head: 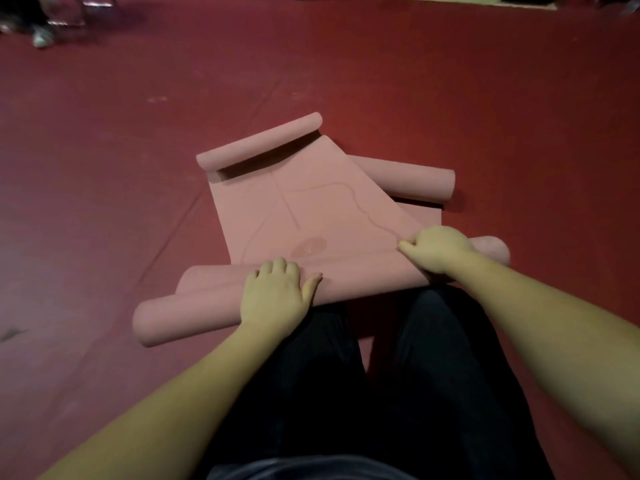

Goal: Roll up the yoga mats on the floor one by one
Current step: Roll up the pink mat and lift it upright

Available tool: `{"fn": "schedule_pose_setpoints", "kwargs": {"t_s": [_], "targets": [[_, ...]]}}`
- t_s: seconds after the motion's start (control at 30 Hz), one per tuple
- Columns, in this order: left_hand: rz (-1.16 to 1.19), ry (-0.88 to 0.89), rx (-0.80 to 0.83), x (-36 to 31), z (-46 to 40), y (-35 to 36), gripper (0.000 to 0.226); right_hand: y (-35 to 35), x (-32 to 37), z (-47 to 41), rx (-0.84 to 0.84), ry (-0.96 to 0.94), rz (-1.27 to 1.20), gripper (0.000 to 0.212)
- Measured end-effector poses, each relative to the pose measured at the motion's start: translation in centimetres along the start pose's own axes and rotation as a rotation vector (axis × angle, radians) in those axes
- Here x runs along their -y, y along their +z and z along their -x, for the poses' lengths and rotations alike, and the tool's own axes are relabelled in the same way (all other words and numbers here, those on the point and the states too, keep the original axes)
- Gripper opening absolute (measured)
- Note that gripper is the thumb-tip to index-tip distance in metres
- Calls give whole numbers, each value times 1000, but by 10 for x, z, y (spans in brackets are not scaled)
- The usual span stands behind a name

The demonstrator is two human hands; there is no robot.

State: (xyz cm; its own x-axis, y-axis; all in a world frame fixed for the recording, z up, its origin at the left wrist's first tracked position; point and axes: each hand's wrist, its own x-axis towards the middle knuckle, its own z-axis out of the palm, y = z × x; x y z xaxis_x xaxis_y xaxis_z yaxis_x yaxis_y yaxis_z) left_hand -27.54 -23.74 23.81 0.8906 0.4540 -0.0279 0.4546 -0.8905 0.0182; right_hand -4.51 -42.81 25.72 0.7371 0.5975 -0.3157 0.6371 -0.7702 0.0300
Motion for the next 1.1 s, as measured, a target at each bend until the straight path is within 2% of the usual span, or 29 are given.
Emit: {"fn": "schedule_pose_setpoints", "kwargs": {"t_s": [0.2,0.33,0.4,0.47,0.57,0.7,0.8,0.87,0.93,1.03,1.1], "targets": [[59,-4,-6,13,-27,-26,58,-29,12,-5,247,64,-76,67],[140,-61,264,13,-25,-30,68,-33,15,-4,469,47,-113,66],[175,-106,333,13,-21,-26,70,-26,14,-4,498,25,-105,64],[200,-146,380,15,-24,-24,69,-19,11,-6,399,1,-124,59],[246,-172,501,17,-37,-26,67,-15,9,1,79,-137,-138,37],[283,-149,590,18,-51,-24,63,-7,9,20,-119,-169,-77,48],[290,-133,615,20,-61,-16,61,10,7,36,-213,-142,-41,69],[282,-117,586,21,-62,-14,58,18,11,43,-245,-118,-31,75],[282,-98,477,21,-58,-11,52,22,16,45,-258,-104,-29,81],[243,-67,168,20,-45,-14,46,23,18,40,-283,-76,-26,78],[171,-64,-38,16,-33,-13,47,20,19,36,-278,-70,-12,67]]}}
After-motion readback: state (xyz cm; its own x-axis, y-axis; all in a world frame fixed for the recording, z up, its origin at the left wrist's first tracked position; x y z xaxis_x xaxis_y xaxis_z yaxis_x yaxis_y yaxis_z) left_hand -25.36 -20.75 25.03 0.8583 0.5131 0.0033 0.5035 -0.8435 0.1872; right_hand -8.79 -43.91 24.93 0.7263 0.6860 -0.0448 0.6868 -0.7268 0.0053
